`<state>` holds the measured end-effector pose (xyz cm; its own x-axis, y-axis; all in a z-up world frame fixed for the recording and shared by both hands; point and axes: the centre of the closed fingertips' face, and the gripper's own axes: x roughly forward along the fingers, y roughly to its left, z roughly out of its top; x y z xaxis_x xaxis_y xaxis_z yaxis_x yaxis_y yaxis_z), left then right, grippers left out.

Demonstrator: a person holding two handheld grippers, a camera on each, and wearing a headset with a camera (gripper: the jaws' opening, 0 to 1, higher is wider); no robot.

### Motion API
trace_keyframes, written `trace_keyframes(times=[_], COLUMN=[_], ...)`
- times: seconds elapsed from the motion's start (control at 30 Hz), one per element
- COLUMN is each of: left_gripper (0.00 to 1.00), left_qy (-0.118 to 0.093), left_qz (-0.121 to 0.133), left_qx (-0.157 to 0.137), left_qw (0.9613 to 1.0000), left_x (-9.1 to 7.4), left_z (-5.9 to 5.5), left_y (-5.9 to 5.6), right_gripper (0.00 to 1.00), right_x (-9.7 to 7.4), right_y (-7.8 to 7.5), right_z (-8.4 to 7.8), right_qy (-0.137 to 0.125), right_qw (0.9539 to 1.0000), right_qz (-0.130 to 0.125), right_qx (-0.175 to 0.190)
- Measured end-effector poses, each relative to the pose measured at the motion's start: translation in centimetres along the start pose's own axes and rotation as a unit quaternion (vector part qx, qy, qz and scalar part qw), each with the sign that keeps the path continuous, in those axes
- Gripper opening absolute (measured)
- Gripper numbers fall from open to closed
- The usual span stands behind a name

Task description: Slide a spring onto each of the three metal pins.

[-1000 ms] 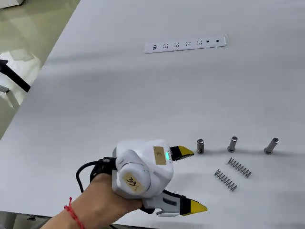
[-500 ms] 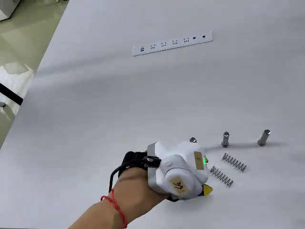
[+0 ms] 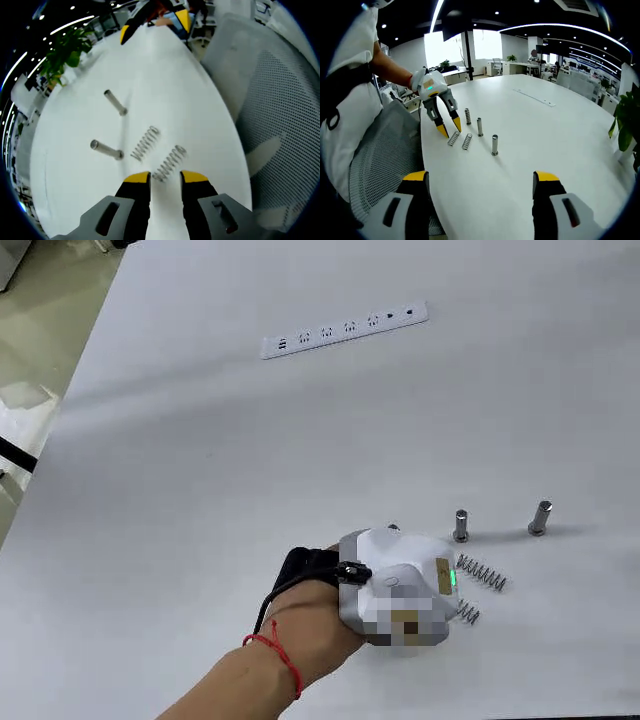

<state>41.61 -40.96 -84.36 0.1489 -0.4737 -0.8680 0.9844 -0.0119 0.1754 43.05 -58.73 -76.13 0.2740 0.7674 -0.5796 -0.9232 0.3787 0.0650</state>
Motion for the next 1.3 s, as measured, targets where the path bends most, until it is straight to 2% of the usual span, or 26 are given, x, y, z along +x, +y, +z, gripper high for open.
trace_keyframes(times=[0.13, 0.17, 0.43, 0.77, 1.3], left_gripper=[0.18, 0.17, 0.15, 0.12, 0.11], left_qy=[0.012, 0.006, 0.014, 0.018, 0.013], left_qz=[-0.002, 0.001, 0.003, -0.001, 0.001], left_qx=[-0.007, -0.011, -0.026, -0.077, -0.092], left_qw=[0.9999, 0.9999, 0.9995, 0.9968, 0.9957], left_x=[0.2, 0.2, 0.0, -0.1, 0.0], left_z=[-0.6, -0.4, -0.9, -1.2, -1.1], left_y=[0.0, 0.1, 0.0, -0.4, -0.6], right_gripper=[0.86, 0.86, 0.85, 0.84, 0.84], right_x=[-0.1, -0.1, -0.1, -0.1, 0.0], right_y=[-0.1, -0.1, -0.2, -0.2, 0.0], right_z=[-0.1, -0.1, -0.2, -0.1, -0.3], right_qy=[-0.001, -0.001, -0.001, -0.004, -0.006], right_qw=[1.0, 1.0, 1.0, 0.9999, 0.9999], right_qz=[-0.003, -0.004, -0.008, -0.012, -0.013], right_qx=[0.002, 0.003, 0.003, 0.003, 0.009])
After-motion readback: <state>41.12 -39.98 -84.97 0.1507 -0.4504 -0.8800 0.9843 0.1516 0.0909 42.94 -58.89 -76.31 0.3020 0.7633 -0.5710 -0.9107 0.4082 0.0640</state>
